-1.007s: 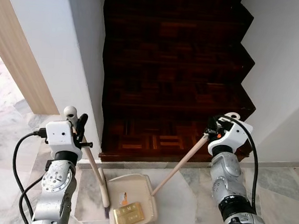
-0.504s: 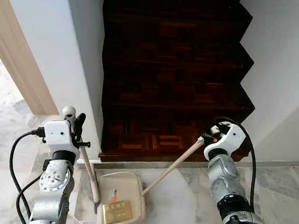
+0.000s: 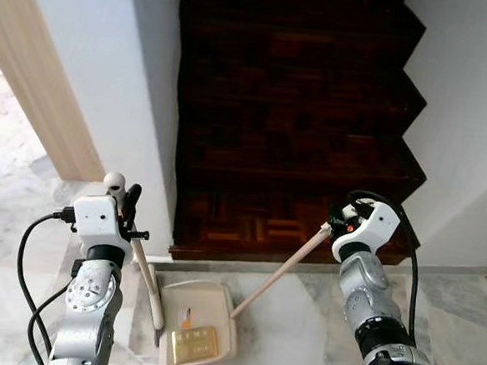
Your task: Sweep floor
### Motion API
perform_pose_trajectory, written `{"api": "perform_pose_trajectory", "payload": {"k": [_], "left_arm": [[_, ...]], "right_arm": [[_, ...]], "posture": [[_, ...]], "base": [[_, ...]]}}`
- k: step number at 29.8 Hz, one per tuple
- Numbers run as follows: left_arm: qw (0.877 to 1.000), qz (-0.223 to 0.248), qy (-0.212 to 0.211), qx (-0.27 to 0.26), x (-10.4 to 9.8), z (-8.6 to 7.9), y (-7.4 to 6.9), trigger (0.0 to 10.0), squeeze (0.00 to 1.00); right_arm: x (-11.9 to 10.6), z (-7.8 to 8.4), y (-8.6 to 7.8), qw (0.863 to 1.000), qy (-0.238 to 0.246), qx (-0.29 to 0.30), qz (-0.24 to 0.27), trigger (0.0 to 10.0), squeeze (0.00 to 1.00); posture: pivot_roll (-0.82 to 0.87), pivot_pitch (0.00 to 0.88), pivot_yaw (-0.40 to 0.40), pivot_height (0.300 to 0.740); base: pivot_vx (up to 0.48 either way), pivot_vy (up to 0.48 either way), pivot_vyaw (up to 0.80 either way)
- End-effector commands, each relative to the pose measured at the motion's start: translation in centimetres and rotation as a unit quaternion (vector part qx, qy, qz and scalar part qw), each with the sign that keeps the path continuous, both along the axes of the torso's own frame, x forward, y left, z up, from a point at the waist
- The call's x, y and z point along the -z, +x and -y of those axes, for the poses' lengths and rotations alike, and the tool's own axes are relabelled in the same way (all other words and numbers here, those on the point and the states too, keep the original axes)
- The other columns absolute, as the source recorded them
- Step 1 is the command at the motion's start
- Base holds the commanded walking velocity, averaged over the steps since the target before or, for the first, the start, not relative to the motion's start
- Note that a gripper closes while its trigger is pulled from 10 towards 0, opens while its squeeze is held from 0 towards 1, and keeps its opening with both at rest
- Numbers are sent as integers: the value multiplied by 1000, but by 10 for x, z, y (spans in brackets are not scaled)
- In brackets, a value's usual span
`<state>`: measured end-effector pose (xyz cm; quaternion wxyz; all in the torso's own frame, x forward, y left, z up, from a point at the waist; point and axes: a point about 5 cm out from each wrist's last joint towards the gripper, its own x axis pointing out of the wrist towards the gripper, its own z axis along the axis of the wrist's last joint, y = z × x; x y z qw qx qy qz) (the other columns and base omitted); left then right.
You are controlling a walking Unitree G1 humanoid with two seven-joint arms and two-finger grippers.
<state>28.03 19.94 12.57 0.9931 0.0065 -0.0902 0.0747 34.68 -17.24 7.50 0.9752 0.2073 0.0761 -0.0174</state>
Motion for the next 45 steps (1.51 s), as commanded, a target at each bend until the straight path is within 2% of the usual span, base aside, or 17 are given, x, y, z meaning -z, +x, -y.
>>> {"api": "perform_pose_trajectory", "payload": {"k": [1, 8, 10, 33, 45], "left_arm": [[1000, 20, -11, 12, -8, 5, -1, 10000, 0], [1000, 21, -11, 11, -9, 5, 0, 10000, 0], [1000, 21, -11, 12, -9, 5, 0, 10000, 0], [1000, 20, -10, 11, -9, 4, 0, 10000, 0], [1000, 20, -9, 12, -9, 4, 0, 10000, 0]], "right_arm": [[-9, -1, 4, 999, 27, 3, 23, 10000, 0], [-15, -5, 5, 999, 16, -11, 51, 10000, 0], [-15, -5, 5, 999, 16, -11, 50, 10000, 0], [-16, -7, 5, 998, 32, -15, 56, 10000, 0], [-18, -7, 6, 998, 22, -17, 63, 10000, 0]], "posture": [[20, 102, -37, 740], [20, 103, -37, 740], [19, 101, -37, 740], [22, 99, -35, 740], [22, 96, -33, 740]], "base": [[0, 307, 0], [0, 307, 113], [0, 304, 794], [0, 307, 0], [0, 306, 107]]}}
